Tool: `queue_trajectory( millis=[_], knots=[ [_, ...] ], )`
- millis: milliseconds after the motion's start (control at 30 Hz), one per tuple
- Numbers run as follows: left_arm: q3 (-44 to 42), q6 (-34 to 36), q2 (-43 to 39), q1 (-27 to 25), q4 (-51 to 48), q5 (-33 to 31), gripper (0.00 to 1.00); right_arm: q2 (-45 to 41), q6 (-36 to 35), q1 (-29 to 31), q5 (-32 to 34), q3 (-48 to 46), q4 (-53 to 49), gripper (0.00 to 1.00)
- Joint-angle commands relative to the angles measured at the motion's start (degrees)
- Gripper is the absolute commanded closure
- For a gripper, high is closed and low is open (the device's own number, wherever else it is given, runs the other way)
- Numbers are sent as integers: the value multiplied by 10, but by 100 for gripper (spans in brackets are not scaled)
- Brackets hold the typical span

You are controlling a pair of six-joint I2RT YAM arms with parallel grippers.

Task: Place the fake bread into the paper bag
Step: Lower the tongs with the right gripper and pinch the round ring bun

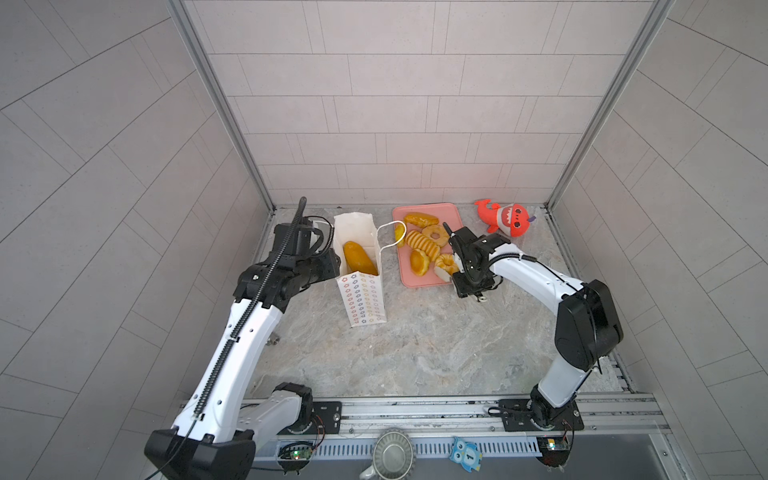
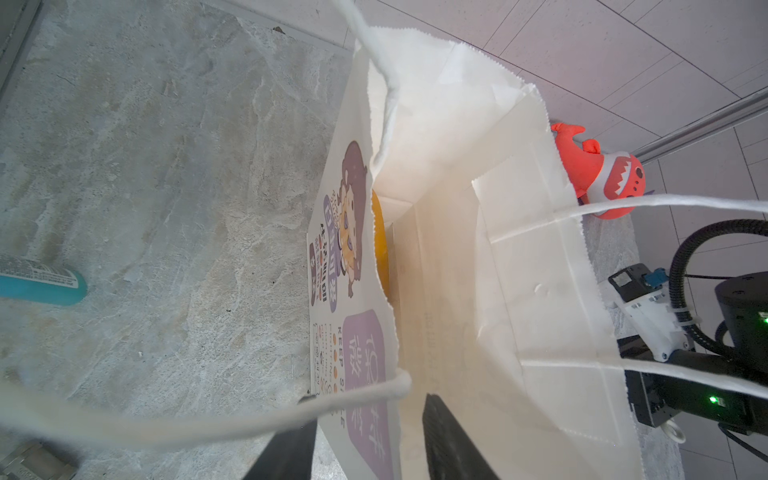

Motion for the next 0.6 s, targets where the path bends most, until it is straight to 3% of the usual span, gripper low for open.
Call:
queue_trajectory(
  millis=[0,567],
  knots=[
    [7,8,-11,-1,-2,-7,51,-41,6,4,13,-3,-14,49],
    [8,5,-10,-1,-2,0,51,-119,16,3,23,17,-41,53]
  ],
)
